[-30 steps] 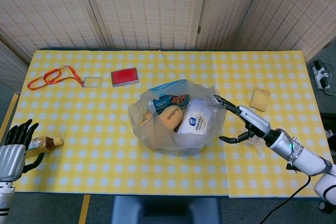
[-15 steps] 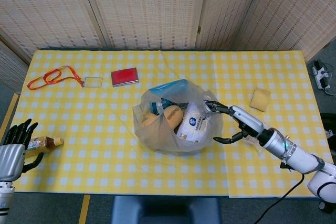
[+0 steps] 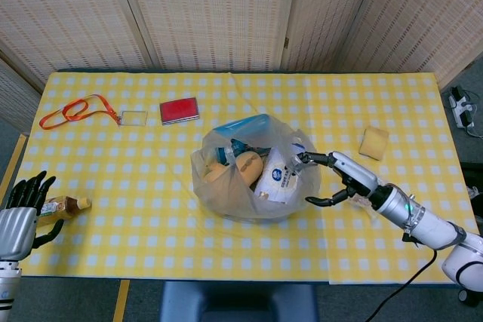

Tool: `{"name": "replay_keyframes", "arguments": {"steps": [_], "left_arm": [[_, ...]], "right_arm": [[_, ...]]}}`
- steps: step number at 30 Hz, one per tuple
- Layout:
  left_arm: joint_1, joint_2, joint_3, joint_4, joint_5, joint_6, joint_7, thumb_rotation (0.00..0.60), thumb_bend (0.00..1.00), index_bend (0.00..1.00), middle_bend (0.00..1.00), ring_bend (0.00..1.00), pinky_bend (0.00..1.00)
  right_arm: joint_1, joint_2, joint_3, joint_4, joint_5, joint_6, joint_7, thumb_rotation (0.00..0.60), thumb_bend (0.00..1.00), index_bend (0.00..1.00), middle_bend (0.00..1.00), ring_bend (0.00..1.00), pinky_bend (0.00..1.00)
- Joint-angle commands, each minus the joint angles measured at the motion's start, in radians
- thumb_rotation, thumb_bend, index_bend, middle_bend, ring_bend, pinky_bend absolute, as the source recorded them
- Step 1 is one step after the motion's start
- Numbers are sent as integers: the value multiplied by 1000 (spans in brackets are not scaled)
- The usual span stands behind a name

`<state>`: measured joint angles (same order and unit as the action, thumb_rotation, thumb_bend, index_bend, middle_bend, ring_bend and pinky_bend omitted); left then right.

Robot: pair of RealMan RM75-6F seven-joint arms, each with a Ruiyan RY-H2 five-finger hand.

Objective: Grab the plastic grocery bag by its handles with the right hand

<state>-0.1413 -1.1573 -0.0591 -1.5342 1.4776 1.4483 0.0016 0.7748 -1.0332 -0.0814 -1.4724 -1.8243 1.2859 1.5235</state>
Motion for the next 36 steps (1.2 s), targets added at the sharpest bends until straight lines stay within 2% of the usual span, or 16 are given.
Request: {"name": "replay_keyframes", "arguments": {"steps": [1,6,14,19,36], "left_arm": [[0,0,0,0,0,0,-1,600,364,15,0,0,0],[2,3,-1,0,1,4,-9,600,364,15,0,0,0],[7,10,-3,2,8,19,-31,600,364,12,0,0,0],[11,13,-4,2,13,29,-41,600,364,9,0,0,0],[20,22,-2,2,32,54,-69,600,364,4,0,0,0]], "right_arm": [[23,-10,1,6,-11,-13,34,600,301,404,308,271,190],[57,-30,0,18,-30,-14,130,600,297,379,279,234,162],[110,-44,-24,40,-74,-11,258,600,267,284,169,115,3],[125,-59,-32,40,-77,-15,255,600,264,246,114,82,0],[188,-123,-3,38,-28,-69,180,600,246,234,104,55,0]]}}
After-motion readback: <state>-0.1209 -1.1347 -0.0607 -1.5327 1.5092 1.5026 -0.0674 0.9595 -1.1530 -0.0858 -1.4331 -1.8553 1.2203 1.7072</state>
